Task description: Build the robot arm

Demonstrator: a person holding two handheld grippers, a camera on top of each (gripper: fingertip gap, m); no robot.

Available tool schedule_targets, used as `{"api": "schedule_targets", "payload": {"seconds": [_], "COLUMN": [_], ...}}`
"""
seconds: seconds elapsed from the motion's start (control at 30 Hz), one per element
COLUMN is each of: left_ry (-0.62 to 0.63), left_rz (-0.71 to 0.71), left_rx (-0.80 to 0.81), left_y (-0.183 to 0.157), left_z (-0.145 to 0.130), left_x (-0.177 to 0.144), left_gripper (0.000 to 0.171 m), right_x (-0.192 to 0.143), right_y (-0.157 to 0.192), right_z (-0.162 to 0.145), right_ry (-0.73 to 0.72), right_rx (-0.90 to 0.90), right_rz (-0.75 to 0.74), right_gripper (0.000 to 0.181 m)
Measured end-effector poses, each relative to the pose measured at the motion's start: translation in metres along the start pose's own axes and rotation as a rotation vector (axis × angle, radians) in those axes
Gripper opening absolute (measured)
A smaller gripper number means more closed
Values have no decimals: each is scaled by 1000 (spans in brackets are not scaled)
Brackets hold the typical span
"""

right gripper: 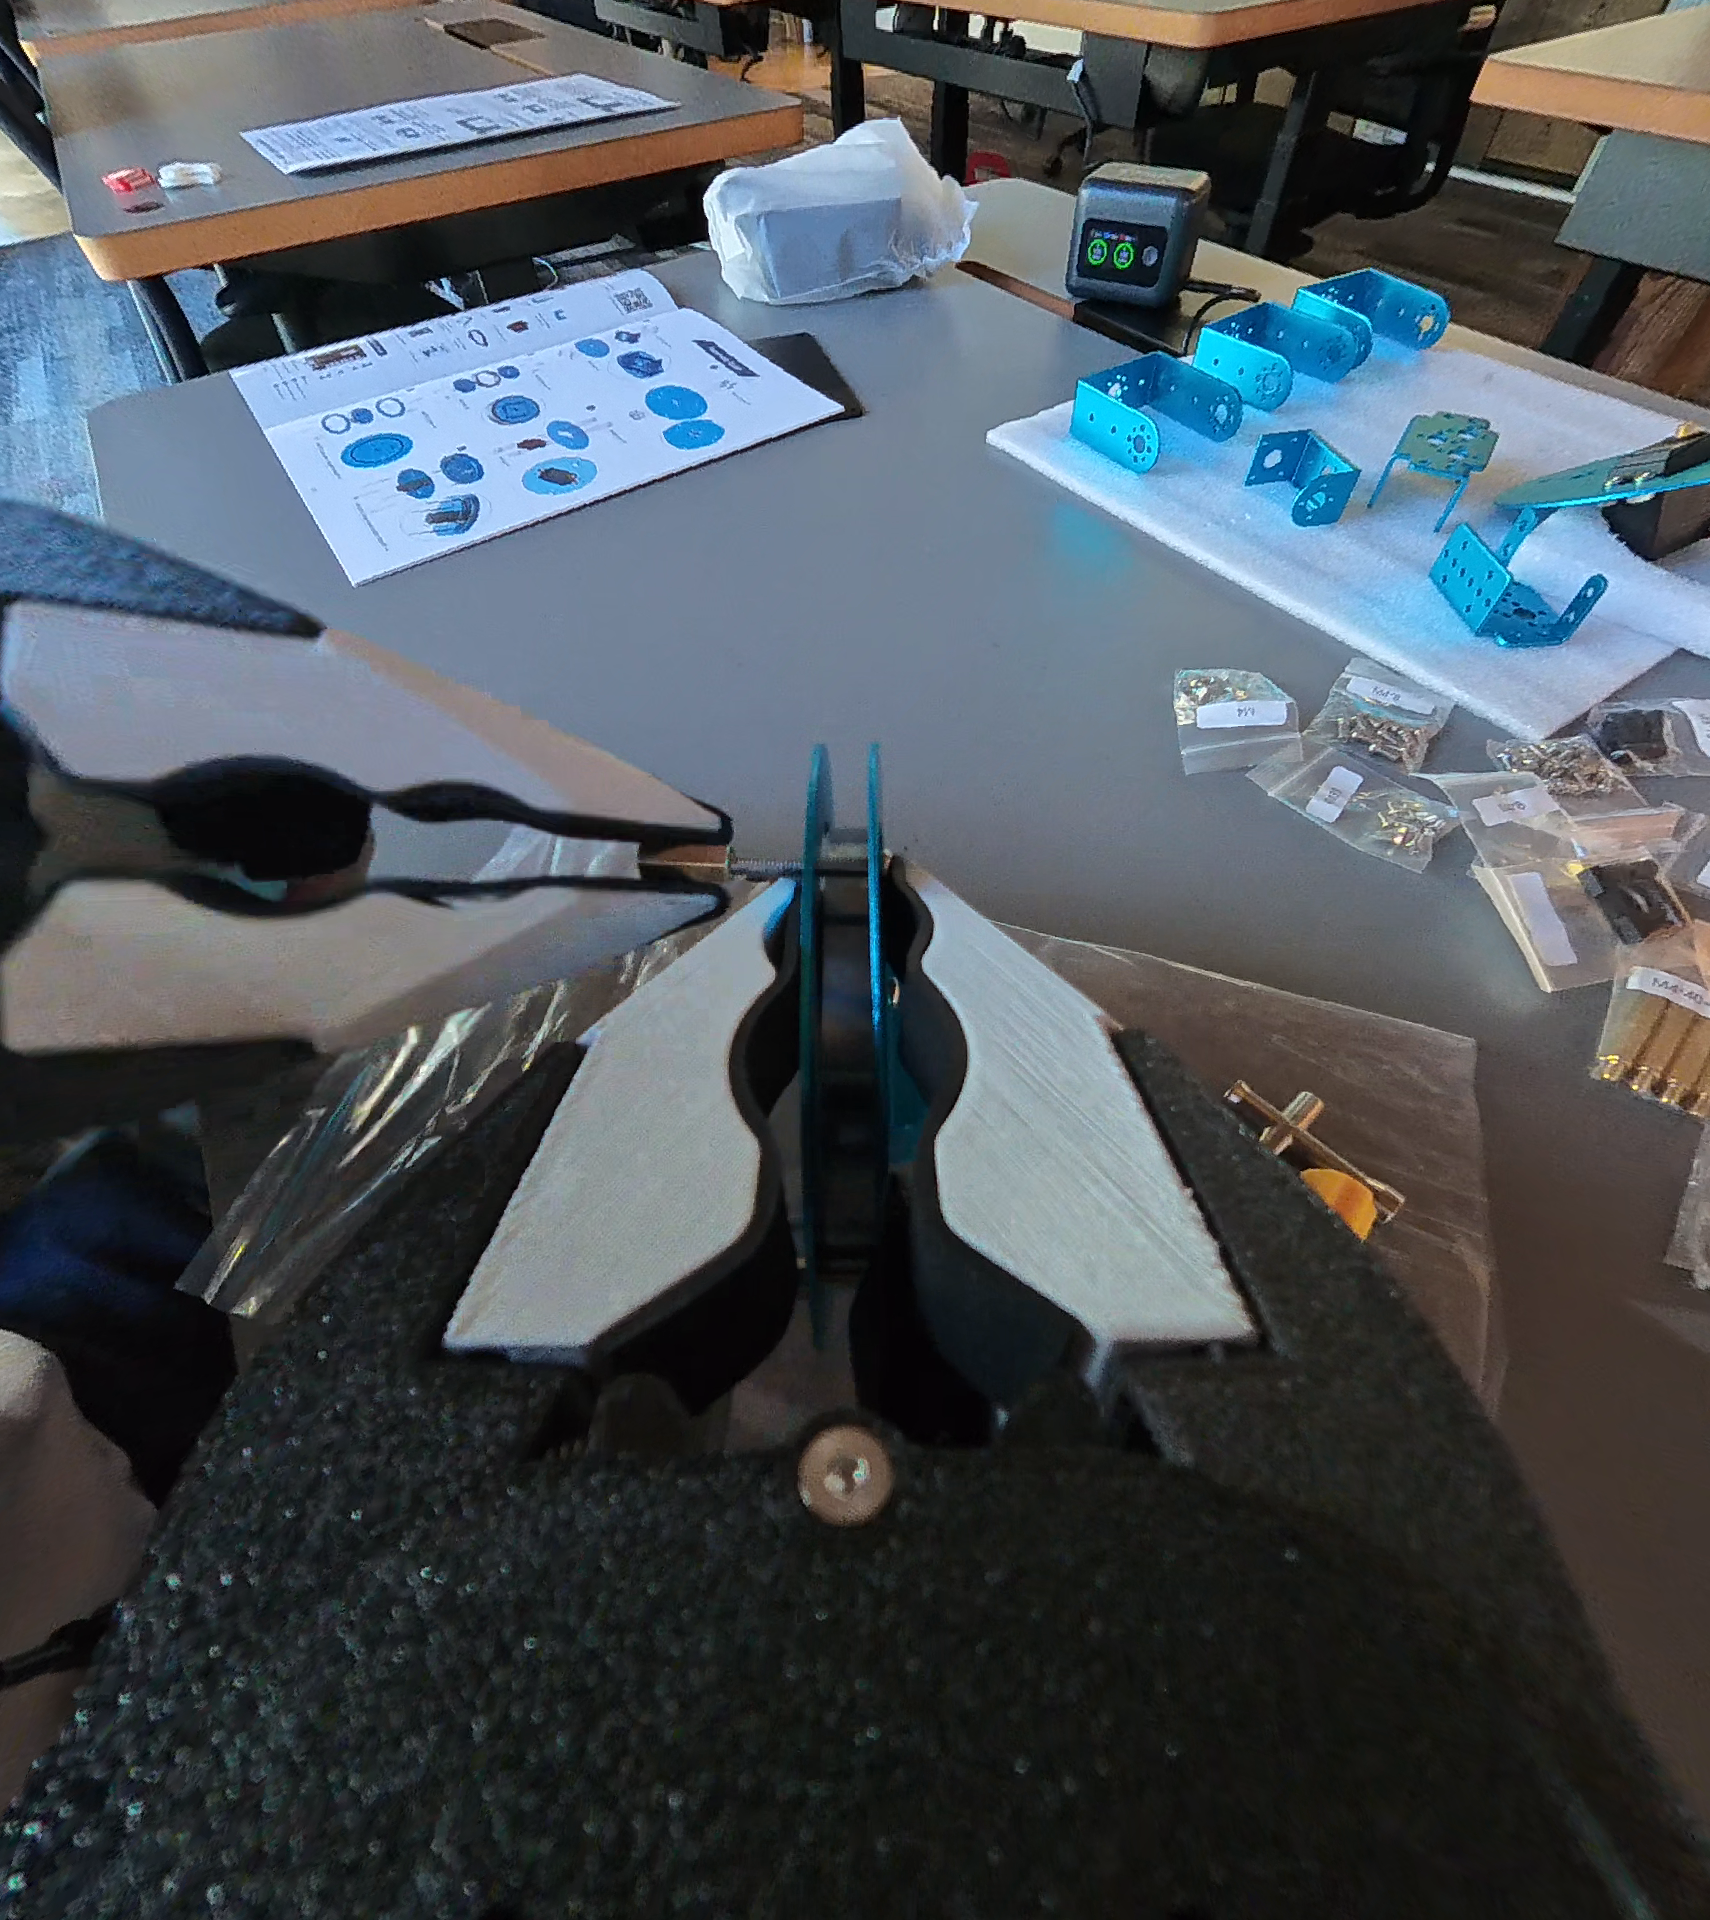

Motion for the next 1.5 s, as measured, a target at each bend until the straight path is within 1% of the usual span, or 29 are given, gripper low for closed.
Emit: {"api": "schedule_targets", "payload": {"seconds": [0.07,0.13,0.2,0.23,0.27,0.3,0.33,0.37,0.5,0.53,0.57,0.6,0.63,0.67,0.7,0.73,0.8,0.87,0.97,1.07,1.13,1.17,1.2,1.27,1.37,1.4,1.43,1.47,1.5], "left_ry": [-46,-109,-149,-157,-157,-147,-130,-104,17,23,20,14,7,-4,-24,-56,-134,-183,-176,-175,-154,-135,-108,-40,34,48,51,44,37], "left_rz": [-166,-274,-287,-279,-262,-237,-200,-147,138,176,188,180,152,103,33,-44,-181,-235,-246,-230,-195,-168,-121,-1,166,210,220,201,173], "left_rx": [-448,-782,-919,-928,-911,-863,-758,-589,348,495,575,569,464,288,78,-155,-613,-913,-1077,-1096,-995,-878,-696,-197,547,748,825,781,663], "left_y": [7,14,16,15,14,13,11,8,-12,-15,-16,-15,-13,-9,-5,0,11,18,14,9,8,7,5,-3,-16,-19,-19,-17,-15], "left_z": [-3,-10,-16,-16,-15,-13,-11,-7,2,1,0,0,1,2,2,3,-1,-10,-18,-16,-12,-10,-6,2,1,0,-1,-1,0], "left_x": [-1,-1,1,2,2,2,2,1,3,4,5,6,6,5,3,1,-4,-5,-2,0,0,0,-1,-2,0,1,1,1,0], "left_gripper": [21,23,15,6,6,5,5,5,5,5,5,5,5,5,9,19,22,20,19,5,4,4,4,4,4,4,4,5,5], "right_x": [0,0,0,0,0,0,-1,-1,-2,-2,-3,-3,-3,-3,-3,-3,-2,-2,-1,-1,-2,-2,-2,-3,-3,-3,-2,-3,-2], "right_y": [0,0,0,0,0,0,-1,-1,-3,-4,-4,-4,-5,-5,-5,-5,-4,-3,-3,-2,-3,-4,-4,-3,-3,-3,-4,-4,-4], "right_z": [0,0,0,0,0,0,-1,-1,-1,-1,-1,-1,-1,-1,-1,-1,-1,-1,-1,-1,-1,-1,-1,-2,-2,-2,-2,-2,-2], "right_ry": [-1,-1,-2,-2,-3,-4,-5,-6,-7,-6,-5,-5,-6,-6,-5,-5,-6,-5,-6,-8,-9,-10,-11,-11,-8,-6,-6,-6,-6], "right_rx": [3,2,-1,-2,-2,2,4,5,24,24,21,17,19,20,21,21,18,14,14,10,14,19,21,21,23,18,19,20,18], "right_rz": [1,2,2,2,0,2,2,2,9,7,3,-1,-2,0,2,1,1,0,1,-6,-9,-5,-3,-5,-4,-9,-9,-7,-5], "right_gripper": [12,12,12,12,12,12,12,12,12,12,12,12,12,12,12,12,12,12,12,12,12,12,13,13,12,12,12,12,12]}}
Point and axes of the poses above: each gripper's, where its closed fingertips meet, x out along the fingers, z out of its top, y = z × x across the jaws, the point moved 9 cm from there along -x, back along the fingers, and after that the axes turned 5 degrees about x, right-handed, at the moved point
